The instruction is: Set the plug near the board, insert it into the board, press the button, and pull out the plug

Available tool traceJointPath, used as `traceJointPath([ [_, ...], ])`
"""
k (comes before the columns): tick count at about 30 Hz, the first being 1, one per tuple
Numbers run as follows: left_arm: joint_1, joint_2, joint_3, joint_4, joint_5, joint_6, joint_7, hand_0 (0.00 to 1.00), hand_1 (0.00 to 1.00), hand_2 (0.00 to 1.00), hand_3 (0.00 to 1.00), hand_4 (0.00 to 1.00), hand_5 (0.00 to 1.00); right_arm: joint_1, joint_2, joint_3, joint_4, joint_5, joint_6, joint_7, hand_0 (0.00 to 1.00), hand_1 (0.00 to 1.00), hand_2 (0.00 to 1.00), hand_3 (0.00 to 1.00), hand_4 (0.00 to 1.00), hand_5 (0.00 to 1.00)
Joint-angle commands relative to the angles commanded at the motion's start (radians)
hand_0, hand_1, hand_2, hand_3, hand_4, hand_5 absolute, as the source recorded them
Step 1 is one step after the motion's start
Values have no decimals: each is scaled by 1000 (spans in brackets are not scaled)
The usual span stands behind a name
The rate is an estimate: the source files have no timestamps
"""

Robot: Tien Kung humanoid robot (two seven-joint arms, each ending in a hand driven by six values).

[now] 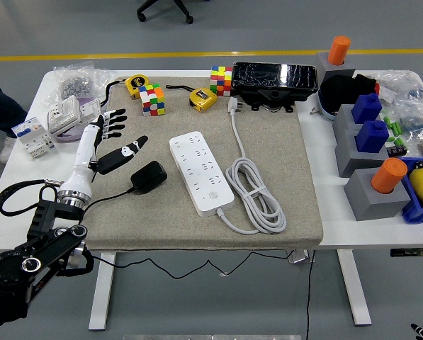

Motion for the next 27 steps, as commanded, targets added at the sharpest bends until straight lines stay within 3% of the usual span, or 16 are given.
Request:
traceJointPath([
  [12,-1,11,-45,-3,-6,-14,18,576,649,672,744,866,432,-9,2,23,3,-15,0,-1,523,633,622,551,890,410],
  [27,16,10,-104,-47,-16,-38,31,578,642,670,743,854,444,-28,-6,91,12,-51,1,-2,522,633,622,550,889,410],
])
